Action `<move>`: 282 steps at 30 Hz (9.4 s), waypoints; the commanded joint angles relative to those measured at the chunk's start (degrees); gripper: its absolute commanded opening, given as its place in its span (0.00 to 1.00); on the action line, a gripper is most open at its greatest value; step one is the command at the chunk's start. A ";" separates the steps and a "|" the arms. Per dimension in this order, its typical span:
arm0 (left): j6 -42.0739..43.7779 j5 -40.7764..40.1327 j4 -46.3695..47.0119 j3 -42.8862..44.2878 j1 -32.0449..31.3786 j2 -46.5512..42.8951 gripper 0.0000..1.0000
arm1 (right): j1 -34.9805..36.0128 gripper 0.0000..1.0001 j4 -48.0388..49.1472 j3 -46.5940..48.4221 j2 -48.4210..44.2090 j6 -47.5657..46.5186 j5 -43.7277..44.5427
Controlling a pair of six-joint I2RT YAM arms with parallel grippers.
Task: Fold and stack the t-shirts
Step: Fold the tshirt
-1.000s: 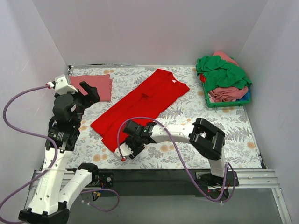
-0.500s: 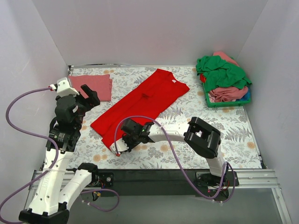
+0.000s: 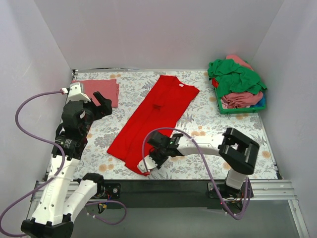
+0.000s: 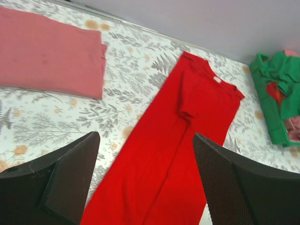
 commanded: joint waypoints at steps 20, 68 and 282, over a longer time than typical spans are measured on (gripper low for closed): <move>-11.01 31.32 17.12 21.12 -2.86 62.75 0.63 | -23.45 0.39 -27.01 -12.95 -36.24 -4.80 -6.69; -15.13 17.51 -3.64 68.43 -0.85 101.89 0.00 | -61.53 0.38 -11.53 -6.42 -25.43 21.58 -37.29; 39.71 36.05 32.66 9.19 -7.61 66.72 0.00 | -42.99 0.10 -14.17 35.85 20.36 32.75 -24.46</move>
